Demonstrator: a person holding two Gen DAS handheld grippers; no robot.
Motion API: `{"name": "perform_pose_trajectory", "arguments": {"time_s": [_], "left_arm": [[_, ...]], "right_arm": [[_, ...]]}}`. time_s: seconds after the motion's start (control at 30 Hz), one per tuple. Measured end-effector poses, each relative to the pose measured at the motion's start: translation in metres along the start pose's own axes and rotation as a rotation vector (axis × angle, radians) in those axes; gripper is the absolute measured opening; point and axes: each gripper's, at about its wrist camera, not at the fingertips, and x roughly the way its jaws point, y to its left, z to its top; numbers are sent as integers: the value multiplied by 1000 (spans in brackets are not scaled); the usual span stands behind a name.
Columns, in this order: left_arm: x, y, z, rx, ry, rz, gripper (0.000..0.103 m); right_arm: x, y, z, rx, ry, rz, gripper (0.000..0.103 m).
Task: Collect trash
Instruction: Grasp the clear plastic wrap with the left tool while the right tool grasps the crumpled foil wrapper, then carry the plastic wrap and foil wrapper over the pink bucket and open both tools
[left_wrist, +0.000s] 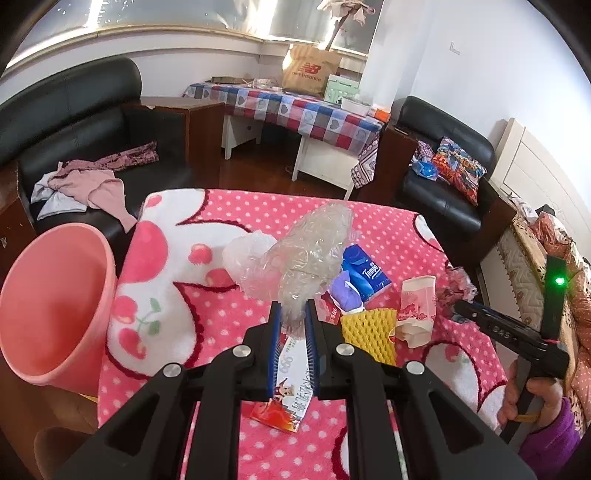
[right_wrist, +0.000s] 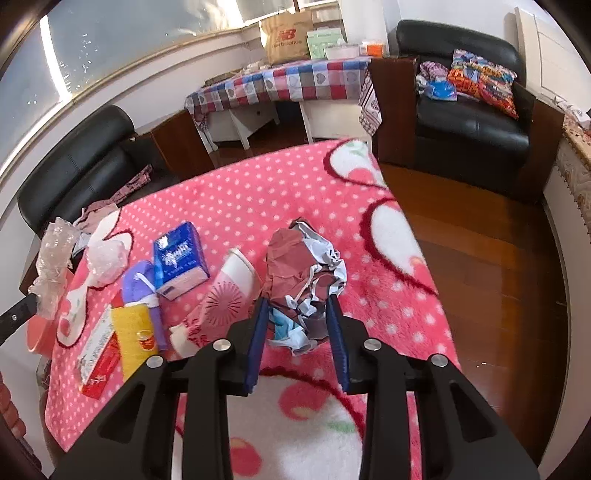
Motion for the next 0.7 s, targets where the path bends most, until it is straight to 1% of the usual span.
{"name": "perform_pose_trajectory", "arguments": {"time_s": [0.17, 0.3, 0.5, 0.7], "left_arm": [[-8, -2, 3, 19, -30, 17, 12], [-17, -2, 3, 36, -52, 25, 12], [-32, 6, 1, 46, -90, 66, 12], [-50, 28, -1, 13, -128, 116, 12]], "right_arm": [[-25, 12, 2, -28, -49, 8, 32], [-42, 29, 2, -75, -82, 18, 32], [-52, 60, 3, -131, -102, 57, 32], [-52, 101, 2, -196, -99, 118, 32]]}}
